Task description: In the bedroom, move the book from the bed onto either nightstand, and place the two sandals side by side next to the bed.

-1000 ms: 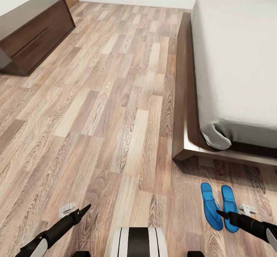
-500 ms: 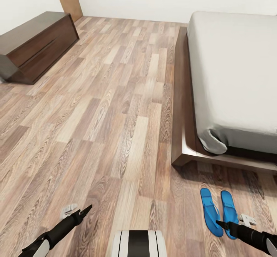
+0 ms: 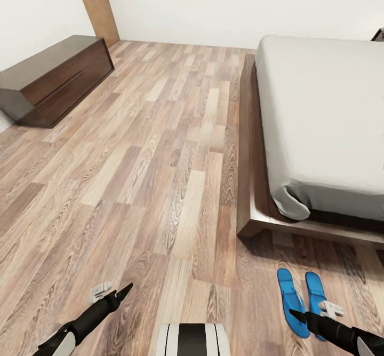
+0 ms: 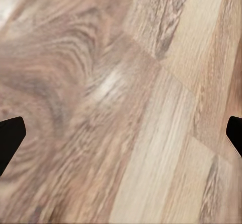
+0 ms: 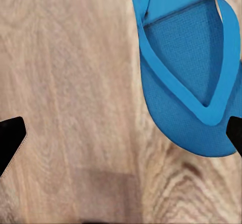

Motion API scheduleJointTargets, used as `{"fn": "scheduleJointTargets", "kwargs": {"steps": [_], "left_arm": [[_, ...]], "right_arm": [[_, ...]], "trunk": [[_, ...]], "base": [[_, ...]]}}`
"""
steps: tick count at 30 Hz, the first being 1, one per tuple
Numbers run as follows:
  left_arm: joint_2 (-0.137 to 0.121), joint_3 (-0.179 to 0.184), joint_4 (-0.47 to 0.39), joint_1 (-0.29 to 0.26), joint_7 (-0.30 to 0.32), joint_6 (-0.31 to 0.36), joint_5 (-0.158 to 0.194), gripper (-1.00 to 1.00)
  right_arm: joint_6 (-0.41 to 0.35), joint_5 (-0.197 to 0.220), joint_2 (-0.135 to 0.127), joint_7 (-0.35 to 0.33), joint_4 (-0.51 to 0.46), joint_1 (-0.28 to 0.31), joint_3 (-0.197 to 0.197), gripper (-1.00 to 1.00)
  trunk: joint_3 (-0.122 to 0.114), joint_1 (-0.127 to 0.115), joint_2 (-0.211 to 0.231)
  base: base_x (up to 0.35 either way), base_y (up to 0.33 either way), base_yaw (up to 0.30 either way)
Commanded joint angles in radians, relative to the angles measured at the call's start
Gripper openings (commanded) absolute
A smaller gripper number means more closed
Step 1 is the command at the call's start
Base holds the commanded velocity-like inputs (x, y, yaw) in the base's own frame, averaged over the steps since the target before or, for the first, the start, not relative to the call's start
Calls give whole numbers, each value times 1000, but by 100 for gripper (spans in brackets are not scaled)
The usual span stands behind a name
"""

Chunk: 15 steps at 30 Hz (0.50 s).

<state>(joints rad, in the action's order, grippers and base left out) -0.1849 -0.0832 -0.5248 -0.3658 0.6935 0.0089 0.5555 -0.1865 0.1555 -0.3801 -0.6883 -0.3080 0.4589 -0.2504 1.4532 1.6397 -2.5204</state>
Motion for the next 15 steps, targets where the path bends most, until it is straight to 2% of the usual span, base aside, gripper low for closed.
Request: {"fn": "scheduleJointTargets", "kwargs": {"steps": [1,11,13,15], "left_arm": [[1,-1,2,-1,4,1,5,100],[4,-1,45,-1,3,-29,5,100],[4,0,60,-1,3,-56,6,100],[4,1,90,0,3,-88,5,100]], "right_arm": [[-7,9,1,-4,0,0,-3,100],[15,10,1,3,51,0,-3,100],[42,10,1,3,88,0,-3,100],[105,10,2,4,129,0,-3,100]], "trunk": [[-3,-1,0],[-42,-5,2],[-50,-6,3],[-58,-7,3]], "base": [[0,0,0],[0,0,0],[0,0,0],[0,0,0]]}}
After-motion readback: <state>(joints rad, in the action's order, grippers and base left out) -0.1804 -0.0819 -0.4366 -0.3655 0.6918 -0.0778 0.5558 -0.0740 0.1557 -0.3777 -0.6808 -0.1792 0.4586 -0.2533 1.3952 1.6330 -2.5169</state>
